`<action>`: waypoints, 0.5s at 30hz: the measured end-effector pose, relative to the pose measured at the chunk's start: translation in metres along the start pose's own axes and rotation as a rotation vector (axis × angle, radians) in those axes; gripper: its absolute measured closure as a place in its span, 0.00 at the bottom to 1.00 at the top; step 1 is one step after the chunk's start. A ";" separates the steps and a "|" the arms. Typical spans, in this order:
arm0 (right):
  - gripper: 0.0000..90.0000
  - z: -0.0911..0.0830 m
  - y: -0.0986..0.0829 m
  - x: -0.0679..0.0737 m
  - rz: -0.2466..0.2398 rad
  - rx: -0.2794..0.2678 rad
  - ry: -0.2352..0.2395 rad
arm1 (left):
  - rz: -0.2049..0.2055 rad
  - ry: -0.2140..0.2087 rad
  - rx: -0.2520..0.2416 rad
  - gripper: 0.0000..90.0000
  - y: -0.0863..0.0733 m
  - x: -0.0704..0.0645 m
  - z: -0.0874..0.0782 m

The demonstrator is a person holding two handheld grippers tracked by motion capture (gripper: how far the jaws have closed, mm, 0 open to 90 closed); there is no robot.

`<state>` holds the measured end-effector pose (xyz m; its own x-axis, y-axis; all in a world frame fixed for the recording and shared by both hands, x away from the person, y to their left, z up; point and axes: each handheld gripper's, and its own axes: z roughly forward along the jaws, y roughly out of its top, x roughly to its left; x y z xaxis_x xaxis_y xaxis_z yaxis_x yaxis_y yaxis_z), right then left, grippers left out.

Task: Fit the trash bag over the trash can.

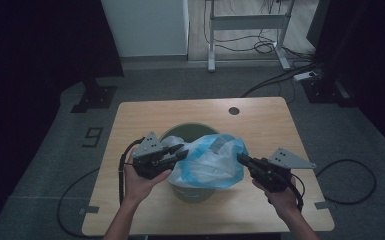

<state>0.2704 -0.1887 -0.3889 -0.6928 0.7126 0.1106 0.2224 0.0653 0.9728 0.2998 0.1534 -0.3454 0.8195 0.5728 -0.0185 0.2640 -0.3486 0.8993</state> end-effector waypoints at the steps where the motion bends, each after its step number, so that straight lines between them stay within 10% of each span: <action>1: 0.99 0.000 0.000 0.000 0.001 0.000 -0.001 | -0.007 0.003 -0.007 0.94 0.000 0.001 0.000; 15: 0.99 -0.004 -0.013 -0.013 0.015 0.034 -0.057 | -0.235 0.124 -0.277 1.00 -0.015 0.045 -0.028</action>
<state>0.2739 -0.2010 -0.4023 -0.6490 0.7524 0.1124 0.2563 0.0772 0.9635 0.3186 0.2058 -0.3476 0.6806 0.7046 -0.2007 0.2759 0.0072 0.9612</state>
